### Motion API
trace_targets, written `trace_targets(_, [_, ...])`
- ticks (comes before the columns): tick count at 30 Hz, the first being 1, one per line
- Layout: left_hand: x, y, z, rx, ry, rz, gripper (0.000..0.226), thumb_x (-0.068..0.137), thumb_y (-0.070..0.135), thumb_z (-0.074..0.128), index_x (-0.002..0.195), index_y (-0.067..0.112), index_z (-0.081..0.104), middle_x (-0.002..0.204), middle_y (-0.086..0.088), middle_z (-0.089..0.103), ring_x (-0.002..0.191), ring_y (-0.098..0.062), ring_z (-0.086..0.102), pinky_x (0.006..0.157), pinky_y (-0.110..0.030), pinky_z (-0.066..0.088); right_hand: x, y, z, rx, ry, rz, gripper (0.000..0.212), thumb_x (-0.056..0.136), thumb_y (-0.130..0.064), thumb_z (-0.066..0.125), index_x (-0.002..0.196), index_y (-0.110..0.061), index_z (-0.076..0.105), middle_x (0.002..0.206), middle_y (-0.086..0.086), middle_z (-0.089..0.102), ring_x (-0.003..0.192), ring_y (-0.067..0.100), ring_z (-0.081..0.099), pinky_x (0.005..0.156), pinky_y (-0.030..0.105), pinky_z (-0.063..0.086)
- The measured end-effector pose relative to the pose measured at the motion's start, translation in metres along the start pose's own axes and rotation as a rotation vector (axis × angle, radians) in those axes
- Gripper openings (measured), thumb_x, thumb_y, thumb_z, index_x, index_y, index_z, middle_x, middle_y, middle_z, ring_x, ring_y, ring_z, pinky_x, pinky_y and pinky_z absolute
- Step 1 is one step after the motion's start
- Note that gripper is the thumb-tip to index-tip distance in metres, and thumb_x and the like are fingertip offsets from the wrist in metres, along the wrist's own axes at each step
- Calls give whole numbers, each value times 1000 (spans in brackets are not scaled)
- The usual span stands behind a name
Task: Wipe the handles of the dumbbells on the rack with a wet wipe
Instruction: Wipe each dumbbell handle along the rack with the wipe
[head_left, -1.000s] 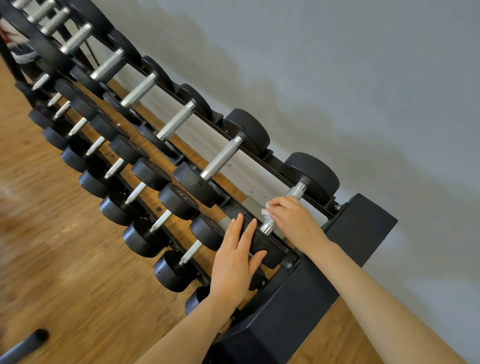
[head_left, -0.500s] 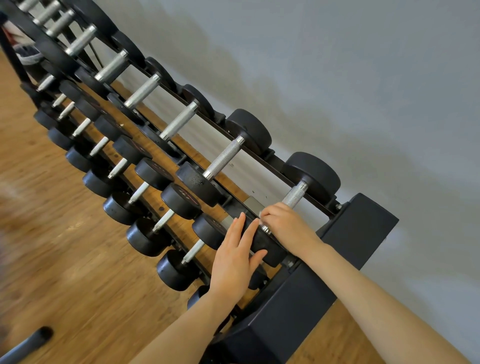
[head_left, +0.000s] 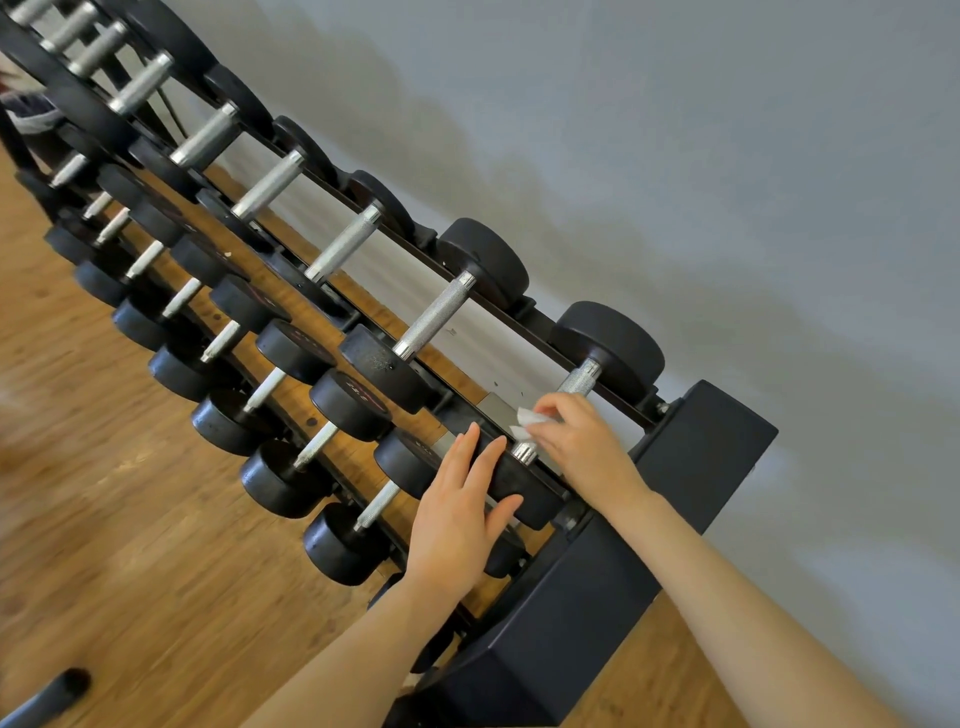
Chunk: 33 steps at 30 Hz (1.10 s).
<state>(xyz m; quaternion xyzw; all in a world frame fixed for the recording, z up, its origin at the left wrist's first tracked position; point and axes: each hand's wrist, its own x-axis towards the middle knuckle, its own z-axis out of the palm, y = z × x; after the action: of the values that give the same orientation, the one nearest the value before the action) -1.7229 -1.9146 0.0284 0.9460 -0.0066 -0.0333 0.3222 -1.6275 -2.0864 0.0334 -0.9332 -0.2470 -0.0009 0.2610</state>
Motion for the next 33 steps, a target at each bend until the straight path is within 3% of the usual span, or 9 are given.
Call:
trace_targets(3, [0,0,1,-3,3,-6,65,96,43,54,153,32,25,164,5,9,150,-16,16,118,-41,32,-4,-6,4,29,57,28,11,93,-17,60,102,-12,65,106,2,56,98,12,53,79,18,45])
trace_targets(6, [0,0,1,6,-2,-14,65,96,42,55,153,30,27,164,4,9,149,-17,18,116,-42,35,-13,-9,14,-24,0,-106,18,88,-13,68,103,-3,70,104,9,59,99,19,54,81,25,51])
trace_targets(11, [0,1,-1,2,5,3,65,96,42,55,153,30,27,164,4,10,149,-15,17,116,-40,35,-8,-2,11,63,164,47,17,91,-17,63,103,-7,69,103,2,57,97,8,49,80,20,51])
trace_targets(16, [-1,1,-1,-5,3,5,64,96,43,54,153,30,28,164,4,10,143,-14,31,115,-37,36,-13,-14,14,119,57,-6,16,93,-20,61,103,-10,68,101,1,56,95,10,50,80,19,48])
trace_targets(18, [-1,1,-2,-14,12,5,64,96,43,55,153,30,29,164,4,10,137,-12,39,115,-35,36,-6,-7,7,107,124,32,14,90,-15,65,100,-7,71,98,3,60,93,13,53,79,21,49])
trace_targets(22, [-1,1,-2,-8,14,19,64,96,43,54,153,31,26,164,5,9,143,-12,31,116,-31,32,-3,3,4,149,231,150,14,87,-11,68,100,-9,73,100,0,61,94,11,55,80,16,49])
trace_targets(24, [-2,2,-3,-16,16,18,64,96,42,55,153,31,28,164,4,10,133,-11,43,109,-22,29,-11,-5,13,182,157,121,13,89,-13,65,101,-11,71,101,-3,58,96,8,54,83,19,49])
trace_targets(29, [-1,0,-3,-8,19,26,64,95,44,56,152,33,29,163,5,12,115,-2,50,105,-23,41,-20,-7,19,265,157,145,15,91,-15,64,105,-14,69,99,-8,56,96,5,54,82,16,49])
trace_targets(33, [-1,-4,2,-4,44,44,64,95,43,57,152,31,30,163,4,13,140,-12,34,109,-26,38,-22,-11,24,215,320,237,18,90,-13,65,107,-12,70,101,-9,57,92,2,55,77,9,46])
